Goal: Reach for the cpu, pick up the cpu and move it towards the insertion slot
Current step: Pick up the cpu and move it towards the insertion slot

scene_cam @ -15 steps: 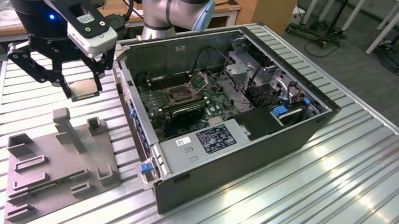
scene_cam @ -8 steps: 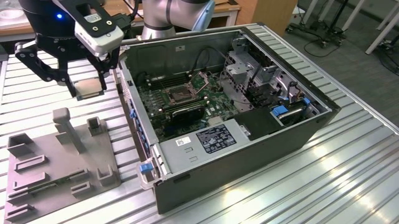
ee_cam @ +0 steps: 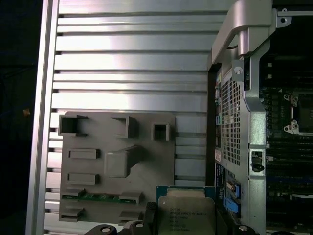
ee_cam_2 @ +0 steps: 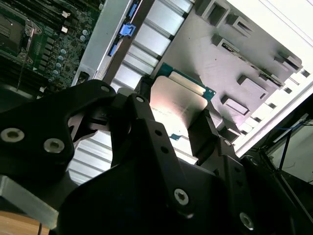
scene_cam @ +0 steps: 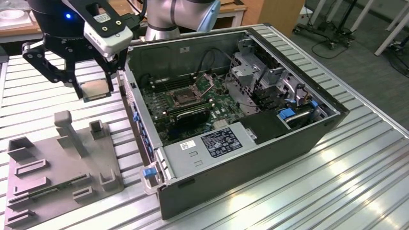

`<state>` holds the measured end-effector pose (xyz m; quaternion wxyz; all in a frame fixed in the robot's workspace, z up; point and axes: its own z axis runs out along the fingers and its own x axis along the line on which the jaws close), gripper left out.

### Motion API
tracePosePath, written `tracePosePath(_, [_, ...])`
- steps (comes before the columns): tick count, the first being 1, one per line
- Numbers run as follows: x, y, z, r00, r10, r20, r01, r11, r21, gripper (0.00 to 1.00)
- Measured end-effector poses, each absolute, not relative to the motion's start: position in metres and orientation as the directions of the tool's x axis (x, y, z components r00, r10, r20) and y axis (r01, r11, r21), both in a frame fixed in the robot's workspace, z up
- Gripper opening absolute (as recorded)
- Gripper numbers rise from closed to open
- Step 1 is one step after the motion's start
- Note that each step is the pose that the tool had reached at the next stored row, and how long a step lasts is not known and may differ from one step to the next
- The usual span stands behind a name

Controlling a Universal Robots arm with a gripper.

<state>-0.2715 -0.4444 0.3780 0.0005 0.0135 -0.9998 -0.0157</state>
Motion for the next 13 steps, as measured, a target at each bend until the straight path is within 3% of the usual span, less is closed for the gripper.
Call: tracePosePath(13, [-0.2649,-0.4444,0.3779,-1.0,-0.027,0.0,-0.027,0.999,0.031,0.54])
